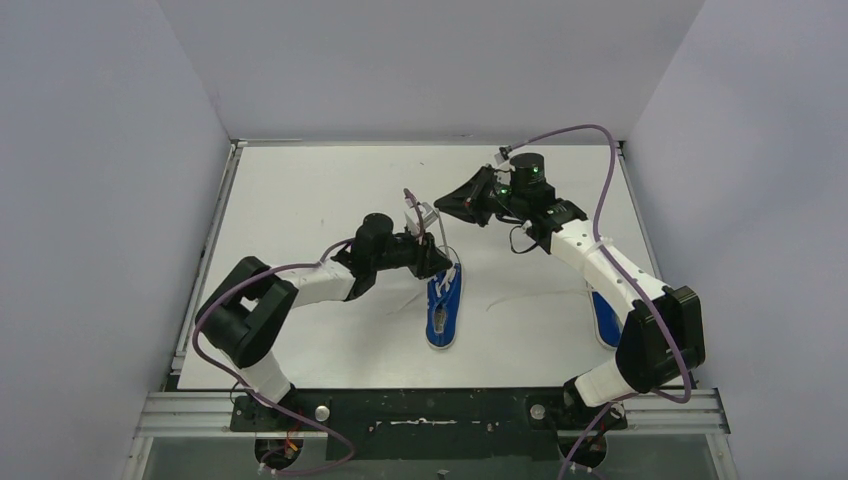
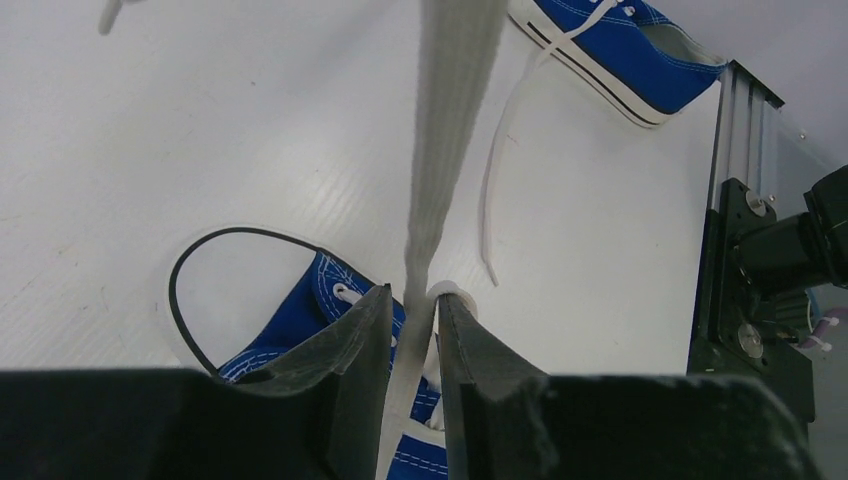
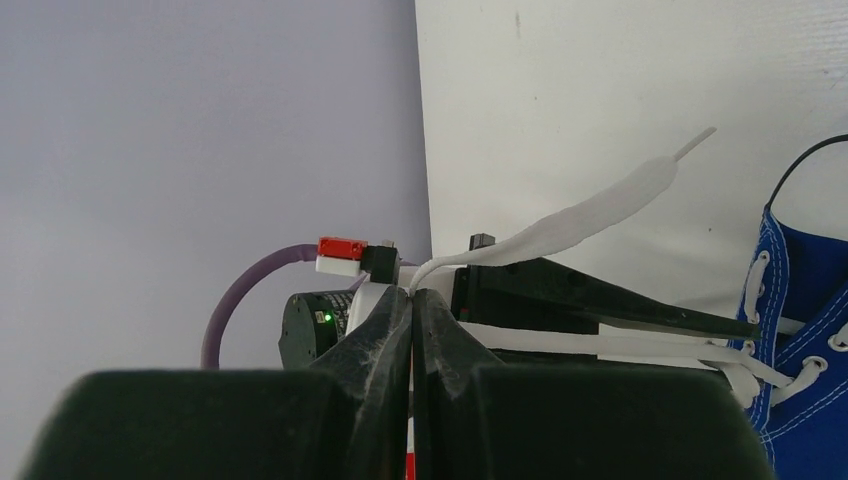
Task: Tie the shoes
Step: Move the shoe to the center of the board.
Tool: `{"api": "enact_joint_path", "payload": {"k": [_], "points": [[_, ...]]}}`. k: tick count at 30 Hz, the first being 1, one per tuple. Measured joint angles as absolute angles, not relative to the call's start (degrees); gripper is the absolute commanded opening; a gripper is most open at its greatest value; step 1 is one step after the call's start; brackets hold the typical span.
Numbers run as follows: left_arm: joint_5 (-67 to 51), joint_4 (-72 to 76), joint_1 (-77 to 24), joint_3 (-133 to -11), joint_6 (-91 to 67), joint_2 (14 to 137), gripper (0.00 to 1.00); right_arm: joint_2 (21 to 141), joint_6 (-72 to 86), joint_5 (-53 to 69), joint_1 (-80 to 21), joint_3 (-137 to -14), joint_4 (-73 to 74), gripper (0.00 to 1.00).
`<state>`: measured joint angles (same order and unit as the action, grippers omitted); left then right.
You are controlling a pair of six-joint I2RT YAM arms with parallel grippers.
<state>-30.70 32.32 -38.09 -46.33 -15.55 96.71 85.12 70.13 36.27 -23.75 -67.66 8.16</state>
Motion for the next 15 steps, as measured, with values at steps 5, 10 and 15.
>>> {"api": "enact_joint_path", "payload": {"k": [5, 10, 15], "points": [[-32.3, 34.7, -37.2, -46.8, -18.0, 97.9, 0.02, 85.1, 70.3, 36.3, -24.1, -67.6, 8.1, 0.00], [-34.2, 36.0, -36.0, -46.8, -19.7, 98.0, 0.00, 85.3, 70.3, 36.4, -24.1, -67.6, 7.3, 0.00], [-35.9, 35.9, -34.8, -46.7, -21.1, 98.0, 0.00, 88.4, 68.0, 36.6, -23.9, -69.5, 8.1, 0.00]]}}
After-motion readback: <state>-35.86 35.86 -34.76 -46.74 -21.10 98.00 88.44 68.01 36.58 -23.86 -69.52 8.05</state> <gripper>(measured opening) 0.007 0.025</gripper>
